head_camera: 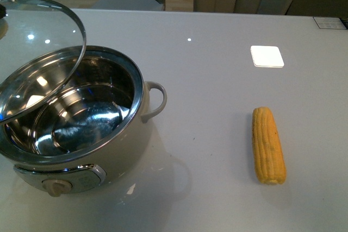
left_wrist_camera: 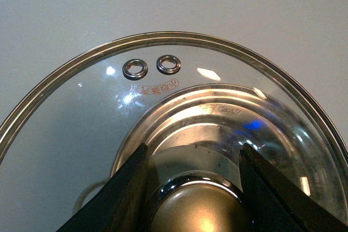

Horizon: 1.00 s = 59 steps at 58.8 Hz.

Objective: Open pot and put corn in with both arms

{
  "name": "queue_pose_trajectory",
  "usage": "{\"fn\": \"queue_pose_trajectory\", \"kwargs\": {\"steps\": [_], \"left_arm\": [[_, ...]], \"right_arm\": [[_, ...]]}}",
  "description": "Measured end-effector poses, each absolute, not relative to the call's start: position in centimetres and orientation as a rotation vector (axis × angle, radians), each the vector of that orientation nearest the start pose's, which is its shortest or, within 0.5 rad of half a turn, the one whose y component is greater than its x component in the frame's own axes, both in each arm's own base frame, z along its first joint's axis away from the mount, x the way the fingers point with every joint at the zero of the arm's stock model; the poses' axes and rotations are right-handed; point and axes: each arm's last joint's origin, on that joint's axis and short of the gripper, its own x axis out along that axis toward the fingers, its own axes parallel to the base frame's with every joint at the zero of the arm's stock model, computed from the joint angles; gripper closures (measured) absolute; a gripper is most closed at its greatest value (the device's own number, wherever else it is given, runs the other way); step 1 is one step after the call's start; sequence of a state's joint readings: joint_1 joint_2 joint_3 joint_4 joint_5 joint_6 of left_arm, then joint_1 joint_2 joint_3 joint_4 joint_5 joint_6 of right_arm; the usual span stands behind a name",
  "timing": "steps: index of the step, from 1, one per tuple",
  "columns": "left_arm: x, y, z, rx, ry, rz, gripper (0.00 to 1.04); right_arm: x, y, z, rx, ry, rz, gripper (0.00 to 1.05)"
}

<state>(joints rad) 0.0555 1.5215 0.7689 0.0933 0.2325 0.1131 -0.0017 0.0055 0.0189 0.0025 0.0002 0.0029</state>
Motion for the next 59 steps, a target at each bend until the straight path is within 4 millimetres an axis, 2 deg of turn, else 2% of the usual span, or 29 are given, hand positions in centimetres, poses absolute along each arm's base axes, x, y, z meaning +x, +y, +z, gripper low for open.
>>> {"fn": "queue_pose_trajectory", "kwargs": {"steps": [7, 15, 28, 49, 59], "left_arm": [[29.6, 2.9, 18.5, 0.001, 0.637, -0.179, 0.61], [28.5, 7.1, 18.1, -0.014, 0.638, -0.089, 0.61], [26.8, 12.1, 17.5, -0.032, 0.636, 0.013, 0.61], [25.7, 17.4, 14.8, -0.079, 0.673, 0.092, 0.61], [25.7, 21.1, 14.1, -0.107, 0.652, 0.14, 0.61]], "right_arm": [[9.7, 0.0, 17.0, 0.003, -0.016, -0.002, 0.09], [9.7, 0.0, 17.0, 0.003, -0.016, -0.002, 0.09], [9.7, 0.0, 17.0, 0.002, -0.016, -0.002, 0.09], [9.7, 0.0, 17.0, 0.003, -0.016, -0.002, 0.09], [9.7, 0.0, 17.0, 0.003, -0.016, -0.002, 0.09]]}}
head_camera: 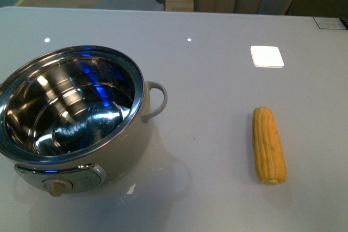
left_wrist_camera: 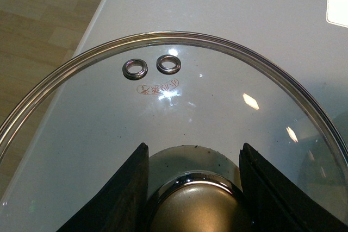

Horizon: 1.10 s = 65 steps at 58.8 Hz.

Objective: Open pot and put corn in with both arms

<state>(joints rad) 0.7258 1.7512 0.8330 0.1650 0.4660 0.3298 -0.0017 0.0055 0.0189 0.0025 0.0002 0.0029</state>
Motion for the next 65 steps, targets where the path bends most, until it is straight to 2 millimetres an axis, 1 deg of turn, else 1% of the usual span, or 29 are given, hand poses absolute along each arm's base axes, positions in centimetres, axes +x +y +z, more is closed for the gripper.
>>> {"fn": "queue_pose_trajectory", "kwargs": {"steps": [2, 9, 20, 29, 38, 52, 65], "left_arm": [[25.7, 21.8, 13.7, -0.112, 0.651, 0.151, 0.61], [25.7, 23.2, 12.3, -0.12, 0.655, 0.174, 0.61], [25.8, 24.3, 9.9, -0.129, 0.659, 0.184, 0.61], [26.0, 24.6, 8.2, -0.121, 0.652, 0.17, 0.61], [26.3, 24.8, 7.1, -0.103, 0.629, 0.151, 0.61], [26.4, 24.6, 3.2, -0.128, 0.628, 0.104, 0.61], [26.6, 24.7, 0.8, -0.148, 0.643, 0.088, 0.61]], "right_arm": [[9.7, 0.0, 17.0, 0.002, -0.016, -0.002, 0.09], [9.7, 0.0, 17.0, 0.002, -0.016, -0.002, 0.09], [9.7, 0.0, 17.0, 0.002, -0.016, -0.002, 0.09], [9.7, 0.0, 17.0, 0.002, -0.016, -0.002, 0.09], [9.7, 0.0, 17.0, 0.003, -0.016, -0.002, 0.09], [9.7, 0.0, 17.0, 0.003, -0.016, -0.002, 0.09], [9.7, 0.0, 17.0, 0.003, -0.016, -0.002, 0.09]]}}
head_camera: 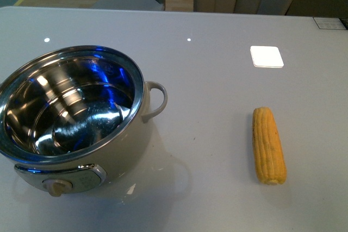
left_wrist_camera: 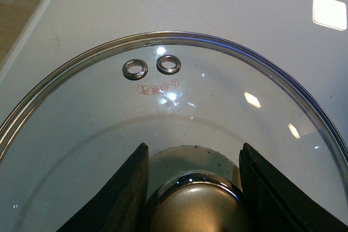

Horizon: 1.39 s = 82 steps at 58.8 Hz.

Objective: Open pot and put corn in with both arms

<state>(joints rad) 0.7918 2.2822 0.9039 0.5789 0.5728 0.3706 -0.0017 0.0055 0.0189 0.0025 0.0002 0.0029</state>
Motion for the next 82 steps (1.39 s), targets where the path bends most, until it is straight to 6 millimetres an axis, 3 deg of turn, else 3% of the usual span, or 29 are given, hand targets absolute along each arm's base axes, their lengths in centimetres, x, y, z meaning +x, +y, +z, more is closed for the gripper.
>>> {"fn": "queue_pose_trajectory", "kwargs": {"steps": [14, 33, 40, 49, 52, 62, 70, 82], "left_arm": [[26.4, 24.6, -1.6, -0.159, 0.671, 0.086, 0.61], [26.4, 24.7, -2.3, -0.139, 0.665, 0.083, 0.61], [26.5, 24.7, -2.2, -0.138, 0.654, 0.072, 0.42], [26.3, 24.6, -1.5, -0.127, 0.64, 0.077, 0.1], [26.1, 24.5, -0.9, -0.122, 0.629, 0.077, 0.05], [25.7, 24.7, 2.4, -0.104, 0.569, 0.085, 0.07], [24.4, 23.9, 8.1, -0.073, 0.452, 0.094, 0.07], [22.6, 21.4, 15.1, -0.049, 0.324, 0.073, 0.07]], "right_arm": [[9.7, 0.0, 17.0, 0.003, -0.016, -0.002, 0.09], [9.7, 0.0, 17.0, 0.003, -0.016, -0.002, 0.09], [9.7, 0.0, 17.0, 0.003, -0.016, -0.002, 0.09], [9.7, 0.0, 17.0, 0.003, -0.016, -0.002, 0.09], [9.7, 0.0, 17.0, 0.003, -0.016, -0.002, 0.09], [9.7, 0.0, 17.0, 0.003, -0.016, -0.002, 0.09], [9.7, 0.0, 17.0, 0.003, -0.016, -0.002, 0.09], [9.7, 0.0, 17.0, 0.003, -0.016, -0.002, 0.09]]}}
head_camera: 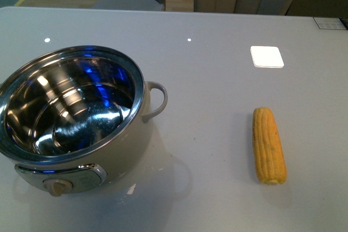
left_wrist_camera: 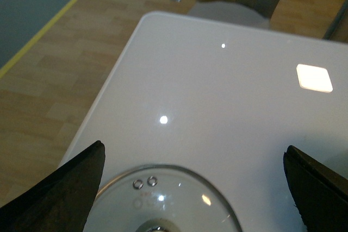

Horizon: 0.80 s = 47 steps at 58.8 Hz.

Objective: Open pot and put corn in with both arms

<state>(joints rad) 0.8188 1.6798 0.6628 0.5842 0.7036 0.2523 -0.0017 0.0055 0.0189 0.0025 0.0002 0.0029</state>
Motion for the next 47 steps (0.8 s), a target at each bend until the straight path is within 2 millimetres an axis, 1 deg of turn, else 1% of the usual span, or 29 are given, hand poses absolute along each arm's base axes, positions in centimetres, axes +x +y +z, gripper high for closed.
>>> {"fn": "queue_pose_trajectory", "kwargs": {"steps": [1, 3, 6, 9, 12, 16, 17, 19, 21, 22, 23, 26, 27, 30, 37, 38, 45, 47], "left_arm": [[22.5, 21.2, 15.5, -0.048, 0.318, 0.072, 0.07], [22.3, 20.5, 16.8, -0.042, 0.296, 0.068, 0.07], [22.1, 19.7, 18.0, -0.035, 0.272, 0.062, 0.07], [22.0, 18.4, 19.5, -0.028, 0.243, 0.053, 0.07], [22.0, 17.4, 20.2, -0.035, 0.23, 0.037, 0.07], [22.0, 15.6, 21.1, -0.045, 0.214, 0.009, 0.07], [22.1, 15.0, 21.1, -0.046, 0.202, 0.007, 0.08], [22.1, 14.1, 21.3, -0.027, 0.152, 0.021, 0.14], [21.9, 12.5, 21.3, 0.003, 0.086, 0.038, 0.21], [21.8, 12.0, 21.3, 0.01, 0.073, 0.04, 0.23], [21.5, 11.1, 21.2, 0.017, 0.051, 0.032, 0.26], [20.8, 8.9, 21.1, 0.019, 0.026, 0.03, 0.35], [20.7, 8.5, 21.0, 0.017, 0.022, 0.023, 0.37], [19.8, 6.8, 20.7, 0.016, 0.008, 0.0, 0.48], [18.5, 5.2, 20.0, 0.009, 0.002, 0.011, 0.67], [18.2, 4.9, 19.8, 0.008, 0.005, 0.01, 0.73], [16.9, 3.4, 18.8, 0.003, 0.013, 0.009, 1.0], [16.6, 3.2, 18.7, -0.001, 0.012, 0.014, 1.02]], "right_arm": [[9.7, 0.0, 17.0, 0.003, -0.016, -0.002, 0.09], [9.7, 0.0, 17.0, 0.003, -0.016, -0.002, 0.09], [9.7, 0.0, 17.0, 0.003, -0.016, -0.002, 0.09], [9.7, 0.0, 17.0, 0.003, -0.016, -0.002, 0.09], [9.7, 0.0, 17.0, 0.003, -0.016, -0.002, 0.09], [9.7, 0.0, 17.0, 0.003, -0.016, -0.002, 0.09], [9.7, 0.0, 17.0, 0.003, -0.016, -0.002, 0.09], [9.7, 0.0, 17.0, 0.003, -0.016, -0.002, 0.09], [9.7, 0.0, 17.0, 0.003, -0.016, -0.002, 0.09], [9.7, 0.0, 17.0, 0.003, -0.016, -0.002, 0.09], [9.7, 0.0, 17.0, 0.003, -0.016, -0.002, 0.09], [9.7, 0.0, 17.0, 0.003, -0.016, -0.002, 0.09], [9.7, 0.0, 17.0, 0.002, -0.016, -0.001, 0.09], [9.7, 0.0, 17.0, 0.002, -0.016, -0.001, 0.09], [9.7, 0.0, 17.0, 0.003, -0.016, -0.003, 0.09], [9.7, 0.0, 17.0, 0.003, -0.016, -0.003, 0.09], [9.7, 0.0, 17.0, 0.003, -0.016, -0.002, 0.09], [9.7, 0.0, 17.0, 0.003, -0.016, -0.002, 0.09]]}}
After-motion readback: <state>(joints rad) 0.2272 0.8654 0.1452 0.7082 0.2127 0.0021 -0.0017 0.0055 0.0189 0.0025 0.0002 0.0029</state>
